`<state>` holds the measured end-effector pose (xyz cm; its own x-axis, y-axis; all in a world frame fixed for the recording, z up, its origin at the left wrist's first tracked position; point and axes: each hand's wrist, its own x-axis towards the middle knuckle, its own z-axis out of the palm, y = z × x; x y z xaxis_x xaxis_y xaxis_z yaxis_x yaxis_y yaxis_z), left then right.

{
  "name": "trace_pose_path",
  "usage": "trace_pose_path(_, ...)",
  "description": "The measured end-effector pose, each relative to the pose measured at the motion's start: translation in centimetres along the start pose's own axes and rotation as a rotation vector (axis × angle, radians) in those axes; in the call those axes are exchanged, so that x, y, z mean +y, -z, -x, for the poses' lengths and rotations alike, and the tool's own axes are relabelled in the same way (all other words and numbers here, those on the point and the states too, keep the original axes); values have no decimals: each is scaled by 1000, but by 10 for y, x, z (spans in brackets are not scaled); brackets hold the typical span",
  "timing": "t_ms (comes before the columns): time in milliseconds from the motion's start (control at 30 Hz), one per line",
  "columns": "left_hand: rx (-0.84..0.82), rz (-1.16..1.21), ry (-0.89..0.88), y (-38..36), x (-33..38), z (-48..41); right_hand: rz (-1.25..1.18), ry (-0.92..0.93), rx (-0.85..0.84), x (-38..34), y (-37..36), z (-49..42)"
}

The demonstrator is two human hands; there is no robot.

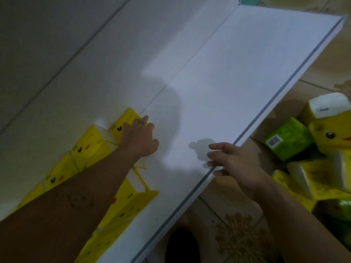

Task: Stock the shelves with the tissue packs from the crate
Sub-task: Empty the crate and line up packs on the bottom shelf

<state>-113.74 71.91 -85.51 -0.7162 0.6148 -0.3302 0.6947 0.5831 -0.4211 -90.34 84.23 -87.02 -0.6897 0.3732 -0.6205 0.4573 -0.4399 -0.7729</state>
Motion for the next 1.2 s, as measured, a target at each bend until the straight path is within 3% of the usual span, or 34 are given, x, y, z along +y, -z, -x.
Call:
trace_pose_path(133, 59, 329, 4, 12, 43, 19, 166, -14, 190, 24, 40, -10)
trace_pose_path(267, 59, 541, -213, 22, 108, 61, 805, -6, 482, 64, 86, -7)
trace_pose_path(567, -245, 849, -280, 14, 169, 102, 1461, -116, 260, 147, 82, 9)
trace_pose_path(933, -350, 957, -322, -13, 157, 122, 1428, -307, 391, 139, 86, -24)
trace_pose_path(1100, -339, 923, -346, -13, 141, 119, 1286, -255, 510, 126, 82, -23)
trace_pose_path(1200, -338, 972, -330, -4, 136, 114, 1279, -235, 463, 111, 75, -22)
